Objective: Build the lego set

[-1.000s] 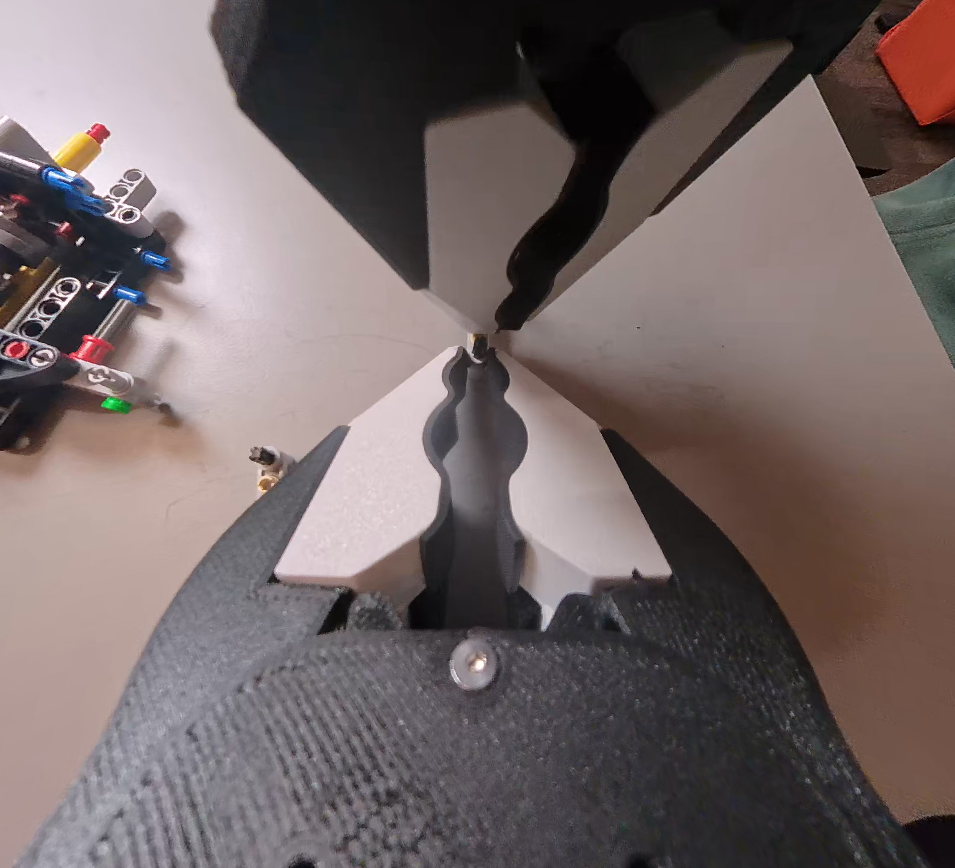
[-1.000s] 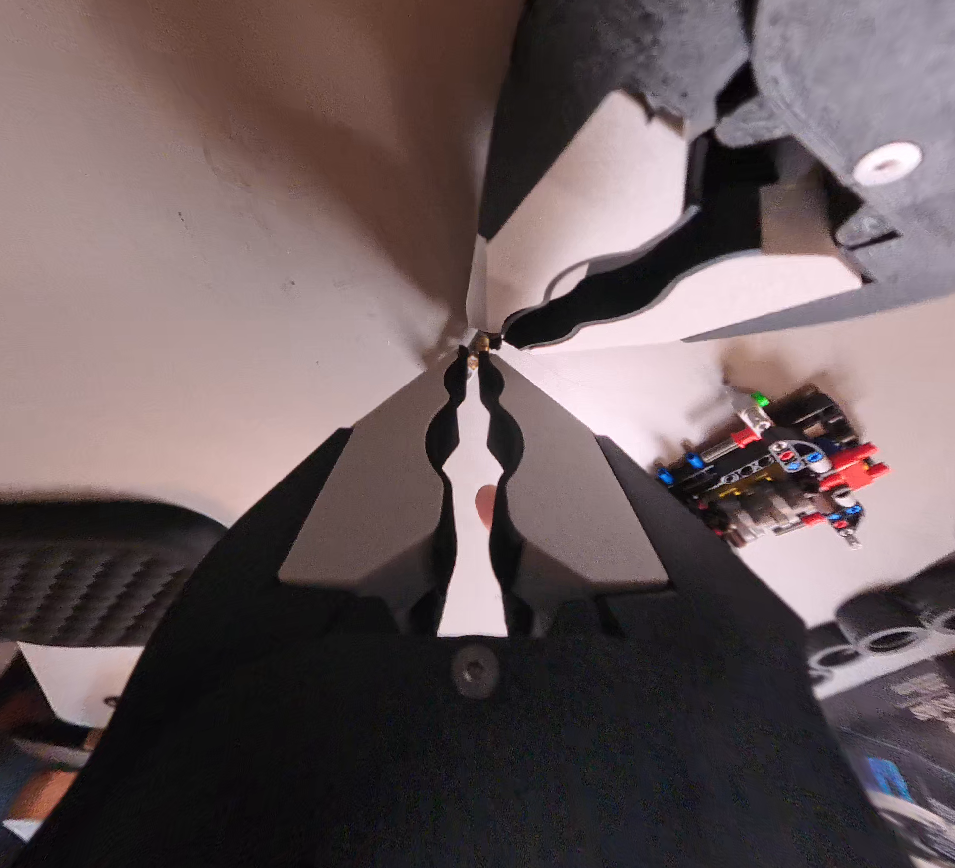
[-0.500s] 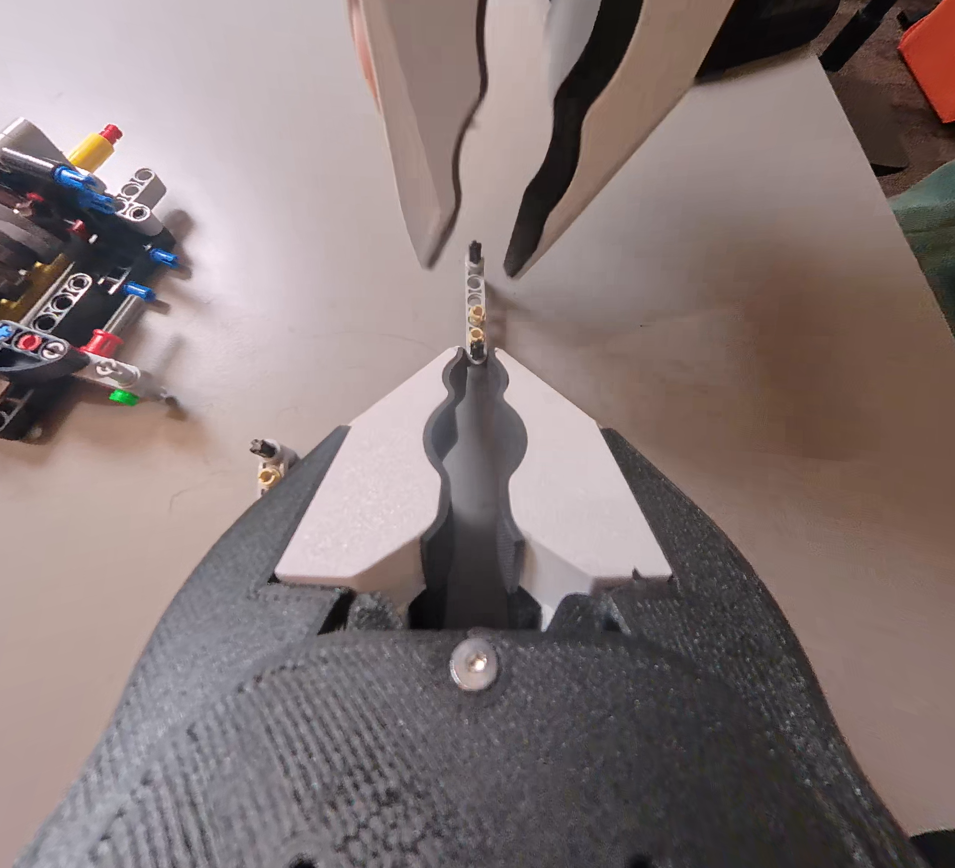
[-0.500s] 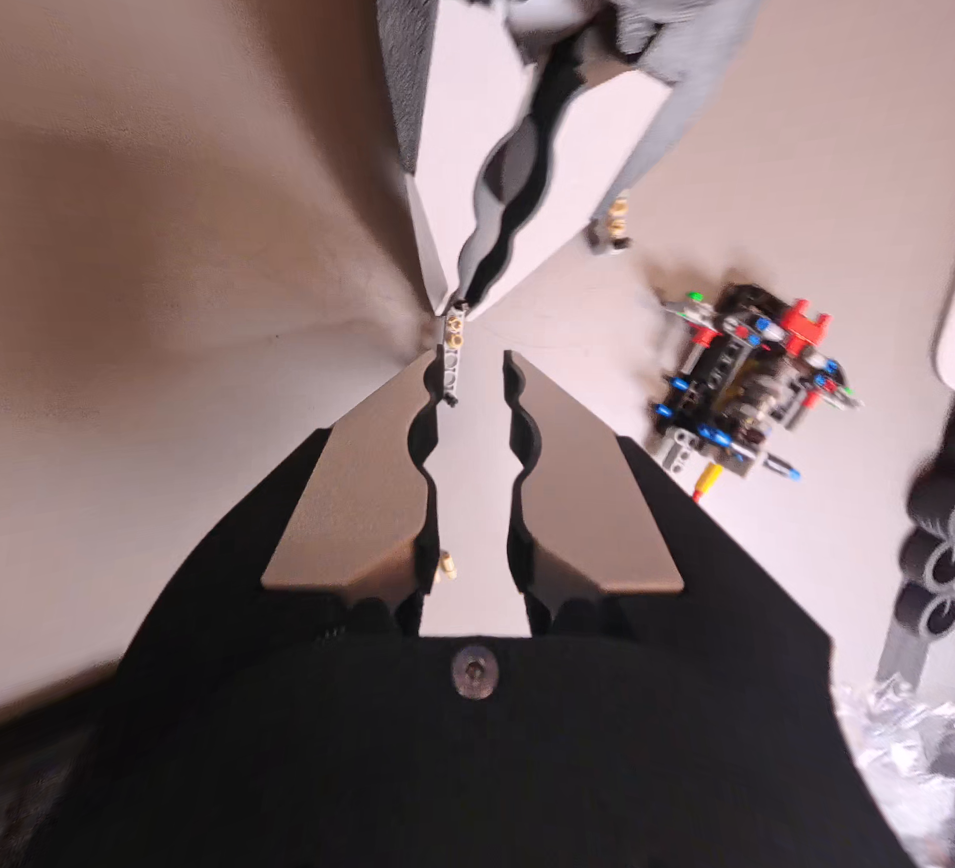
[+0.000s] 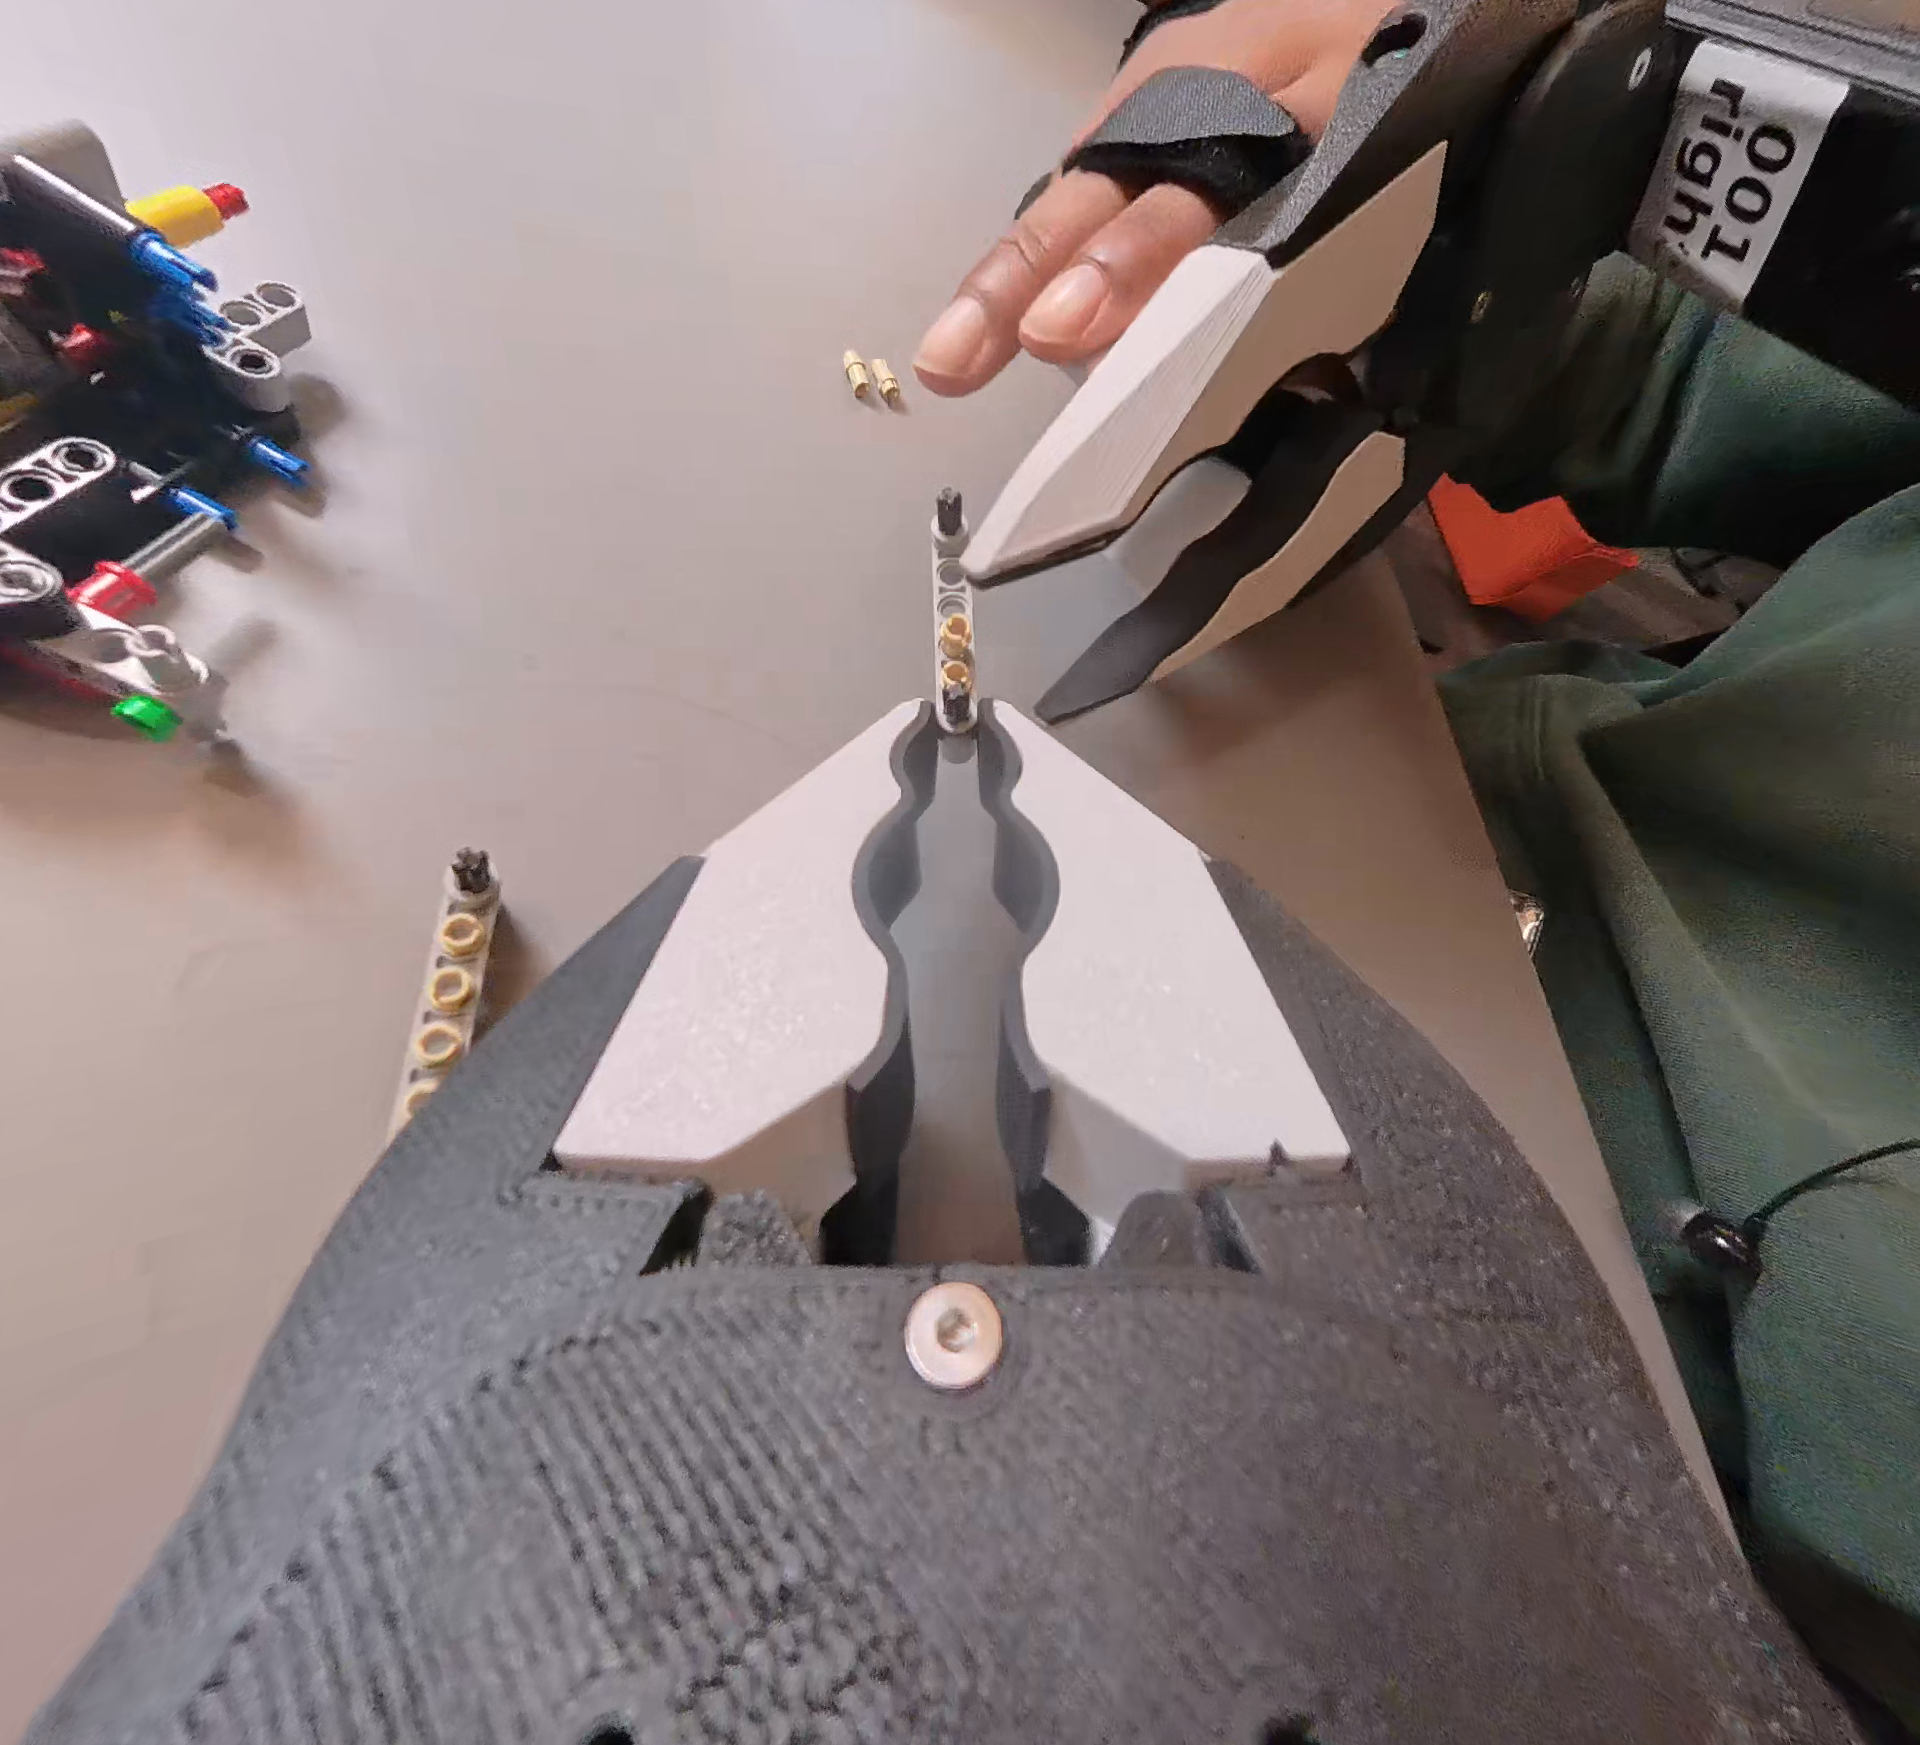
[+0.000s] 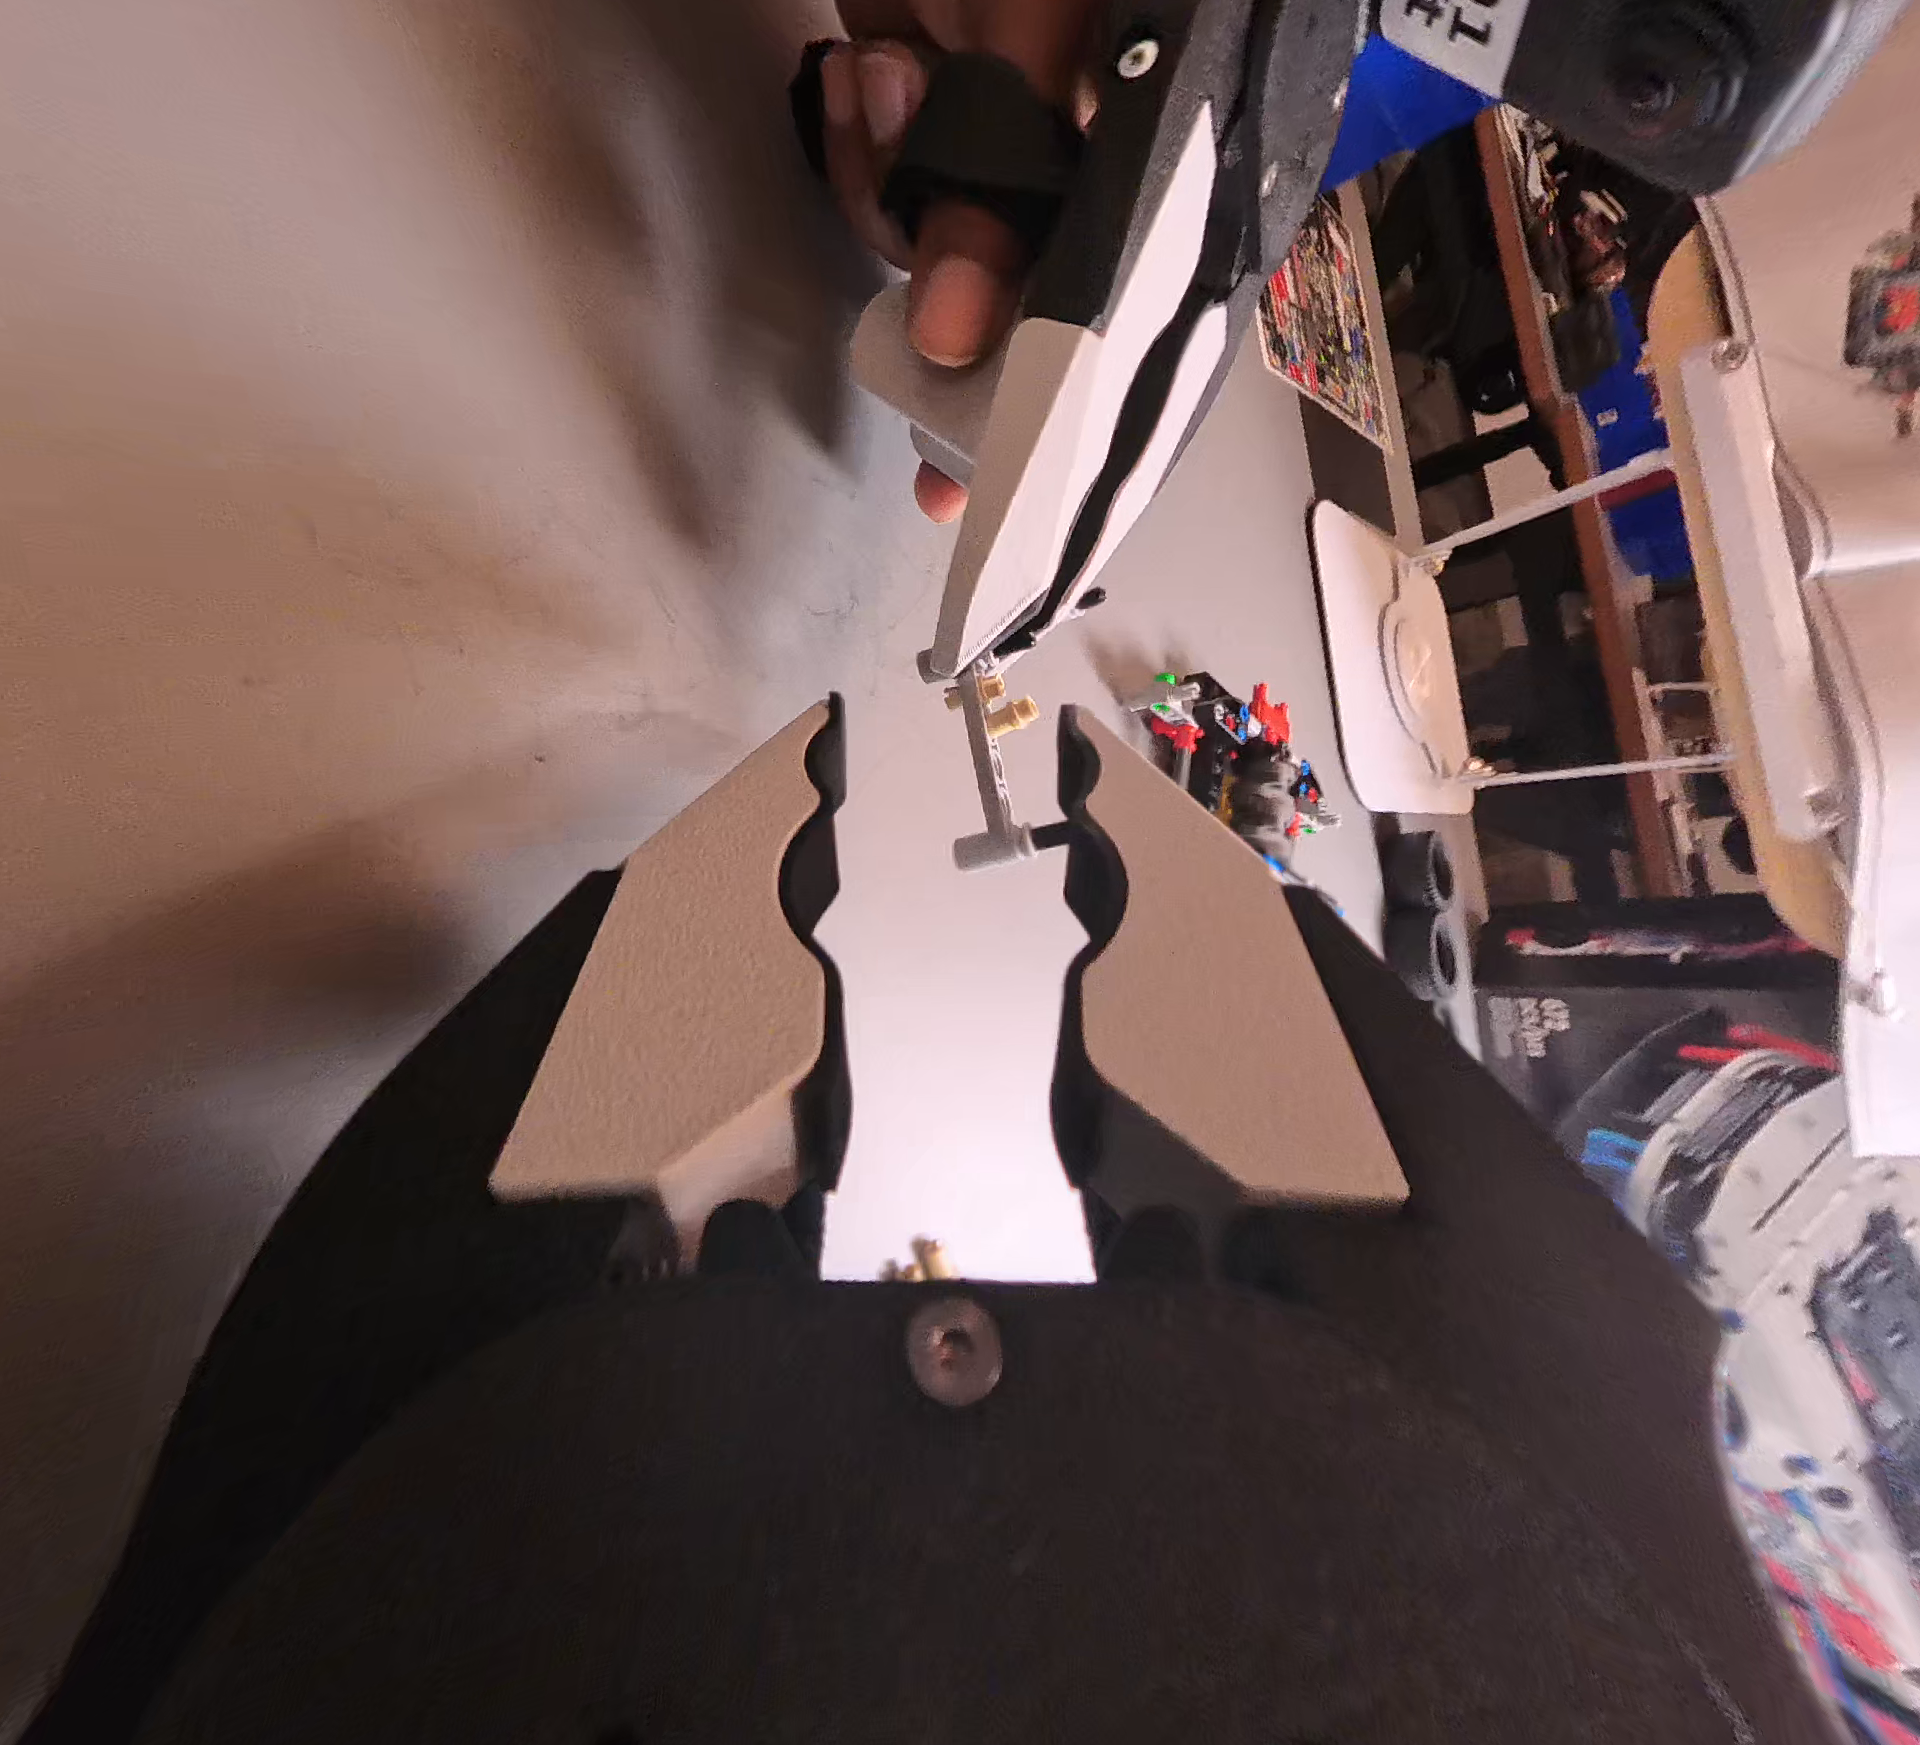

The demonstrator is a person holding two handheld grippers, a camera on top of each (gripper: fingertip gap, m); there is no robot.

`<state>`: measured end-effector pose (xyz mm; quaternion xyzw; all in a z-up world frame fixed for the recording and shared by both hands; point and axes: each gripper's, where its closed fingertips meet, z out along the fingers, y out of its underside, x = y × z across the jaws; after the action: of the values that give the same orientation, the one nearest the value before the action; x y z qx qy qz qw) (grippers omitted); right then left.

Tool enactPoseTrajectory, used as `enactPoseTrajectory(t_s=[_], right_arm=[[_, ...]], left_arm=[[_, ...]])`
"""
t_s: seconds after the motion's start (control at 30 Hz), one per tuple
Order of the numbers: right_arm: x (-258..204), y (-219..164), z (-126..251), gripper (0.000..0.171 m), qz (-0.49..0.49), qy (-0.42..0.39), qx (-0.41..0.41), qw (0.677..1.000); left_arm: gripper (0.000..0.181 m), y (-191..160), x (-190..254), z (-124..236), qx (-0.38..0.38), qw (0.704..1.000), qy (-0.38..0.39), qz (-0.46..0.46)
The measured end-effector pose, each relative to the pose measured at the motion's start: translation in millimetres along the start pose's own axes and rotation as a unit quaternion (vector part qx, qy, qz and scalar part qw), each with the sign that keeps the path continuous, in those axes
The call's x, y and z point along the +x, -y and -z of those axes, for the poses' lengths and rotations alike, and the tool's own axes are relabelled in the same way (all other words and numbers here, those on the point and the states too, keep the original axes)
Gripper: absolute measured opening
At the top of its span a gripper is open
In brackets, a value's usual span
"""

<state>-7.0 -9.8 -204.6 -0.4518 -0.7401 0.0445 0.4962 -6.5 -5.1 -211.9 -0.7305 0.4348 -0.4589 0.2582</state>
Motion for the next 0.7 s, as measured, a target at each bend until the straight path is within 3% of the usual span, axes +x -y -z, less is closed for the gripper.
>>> enactPoseTrajectory(t_s=[0.33, 0.47, 0.7], right_arm=[[2.6, -1.8, -14.4, 0.03, 0.094, 0.013, 0.0, 0.995], [4.8, -3.3, -19.0, 0.013, 0.094, -0.005, 0.009, 0.996], [4.3, -3.3, -20.5, 0.012, 0.081, 0.001, 0.019, 0.997]], left_arm=[[0.006, -7.0, 2.6, 4.6, -0.008, 0.999, -0.011, 0.033], [0.006, -8.1, 0.6, 5.5, -0.008, 0.999, -0.016, 0.038], [0.006, -8.5, 1.1, 7.2, 0.001, 0.996, -0.044, 0.074]])
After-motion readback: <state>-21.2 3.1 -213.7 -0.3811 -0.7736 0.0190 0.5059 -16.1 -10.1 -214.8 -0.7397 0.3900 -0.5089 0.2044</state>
